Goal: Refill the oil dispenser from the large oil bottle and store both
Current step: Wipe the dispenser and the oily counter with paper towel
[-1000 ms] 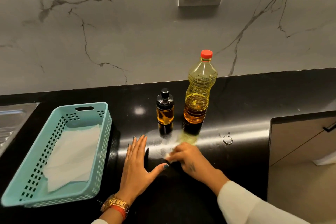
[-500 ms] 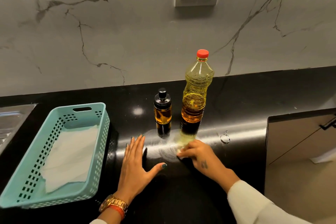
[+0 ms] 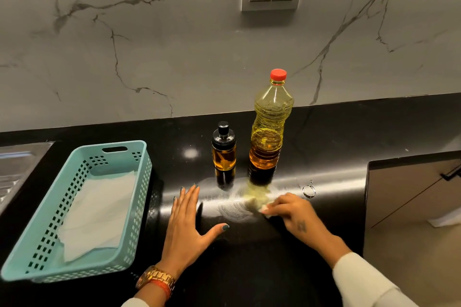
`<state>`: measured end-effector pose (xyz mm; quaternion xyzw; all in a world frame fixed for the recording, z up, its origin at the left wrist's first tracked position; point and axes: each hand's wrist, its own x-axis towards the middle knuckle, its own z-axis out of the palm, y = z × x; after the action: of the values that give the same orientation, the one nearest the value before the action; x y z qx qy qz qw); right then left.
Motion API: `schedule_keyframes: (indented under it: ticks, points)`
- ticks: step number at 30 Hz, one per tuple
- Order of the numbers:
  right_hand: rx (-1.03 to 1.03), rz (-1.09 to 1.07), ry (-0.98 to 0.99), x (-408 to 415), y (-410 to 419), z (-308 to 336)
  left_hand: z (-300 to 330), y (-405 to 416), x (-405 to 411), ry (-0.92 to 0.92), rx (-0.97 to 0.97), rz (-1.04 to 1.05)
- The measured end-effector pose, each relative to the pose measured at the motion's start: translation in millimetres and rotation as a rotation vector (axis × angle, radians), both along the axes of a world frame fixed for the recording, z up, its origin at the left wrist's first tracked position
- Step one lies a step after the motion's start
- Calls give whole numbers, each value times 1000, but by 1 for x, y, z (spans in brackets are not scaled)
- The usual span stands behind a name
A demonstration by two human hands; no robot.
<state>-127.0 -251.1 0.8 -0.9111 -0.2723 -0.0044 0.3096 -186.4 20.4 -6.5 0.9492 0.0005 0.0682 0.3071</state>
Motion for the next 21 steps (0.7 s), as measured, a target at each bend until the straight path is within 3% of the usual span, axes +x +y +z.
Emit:
schedule_keyframes:
  ticks: [4,9,13,18,21]
  points:
    - [-80,-284,35,38,-13,5,-1,0,1,-9,16,-17]
    - [-80,-162,33,38,38,5,-3,1,2,-11,30,-22]
    - [0,-34,-12,-2,12,-1,-4,1,2,-8,30,-12]
    - [-65,-295,42,27,-17,9,-4,0,2,-11,49,-18]
    - [-83,-323,27,48,10,11,-5,0,2,-9,70,-21]
